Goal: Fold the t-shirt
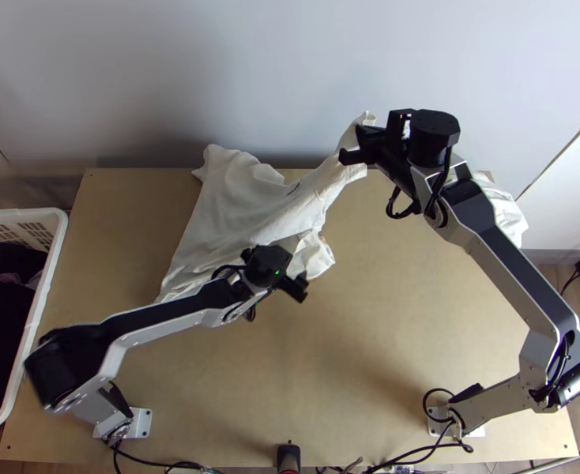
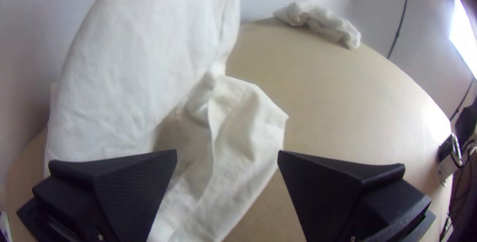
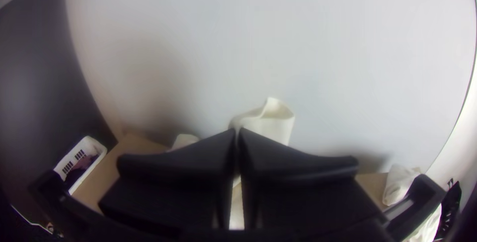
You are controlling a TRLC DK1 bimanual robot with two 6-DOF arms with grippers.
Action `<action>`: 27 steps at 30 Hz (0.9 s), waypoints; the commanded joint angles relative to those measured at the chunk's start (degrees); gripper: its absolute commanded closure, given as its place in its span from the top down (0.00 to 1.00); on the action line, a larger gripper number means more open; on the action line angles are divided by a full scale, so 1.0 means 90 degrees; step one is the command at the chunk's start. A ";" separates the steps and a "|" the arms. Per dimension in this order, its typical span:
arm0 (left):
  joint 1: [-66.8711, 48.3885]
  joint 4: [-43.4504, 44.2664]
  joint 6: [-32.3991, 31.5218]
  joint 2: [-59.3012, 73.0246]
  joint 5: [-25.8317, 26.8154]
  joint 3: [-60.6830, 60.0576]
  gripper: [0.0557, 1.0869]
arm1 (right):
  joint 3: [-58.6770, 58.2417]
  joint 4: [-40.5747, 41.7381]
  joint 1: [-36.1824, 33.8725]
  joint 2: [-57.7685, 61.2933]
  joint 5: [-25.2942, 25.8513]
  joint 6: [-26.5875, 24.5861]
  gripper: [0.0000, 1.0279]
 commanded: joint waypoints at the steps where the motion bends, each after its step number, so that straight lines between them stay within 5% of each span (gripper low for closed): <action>1: 0.0283 0.0829 0.0054 0.1053 -0.0655 0.0262 0.96 | 0.0074 -0.0102 0.0007 -0.0084 -0.0002 0.0047 0.03; 9: 0.0322 0.1024 -0.0122 0.1385 -0.0724 0.0526 0.96 | 0.0191 -0.0131 0.0007 -0.0045 -0.0002 0.0077 0.03; 13: 0.0195 0.0399 -0.0551 0.1366 -0.0275 0.0760 0.94 | 0.0250 -0.0131 -0.0012 0.0014 -0.0002 0.0028 0.03; 14: 0.0166 0.0223 -0.0610 0.1327 -0.0177 0.0809 0.86 | 0.0250 -0.0131 -0.0022 0.0024 -0.0002 -0.0002 0.03; 15: 0.0117 0.0165 -0.0629 0.1297 -0.0167 0.0809 0.63 | 0.0260 -0.0131 -0.0041 0.0034 -0.0002 -0.0011 0.03; 17: 0.0097 0.0155 -0.0629 0.1278 -0.0157 0.0819 0.02 | 0.0279 -0.0131 -0.0071 0.0024 -0.0002 -0.0031 0.03; 27: 0.0361 -0.0138 -0.0502 0.1278 -0.0148 0.0966 0.04 | 0.0260 -0.0131 -0.0149 0.0004 -0.0002 -0.0070 0.03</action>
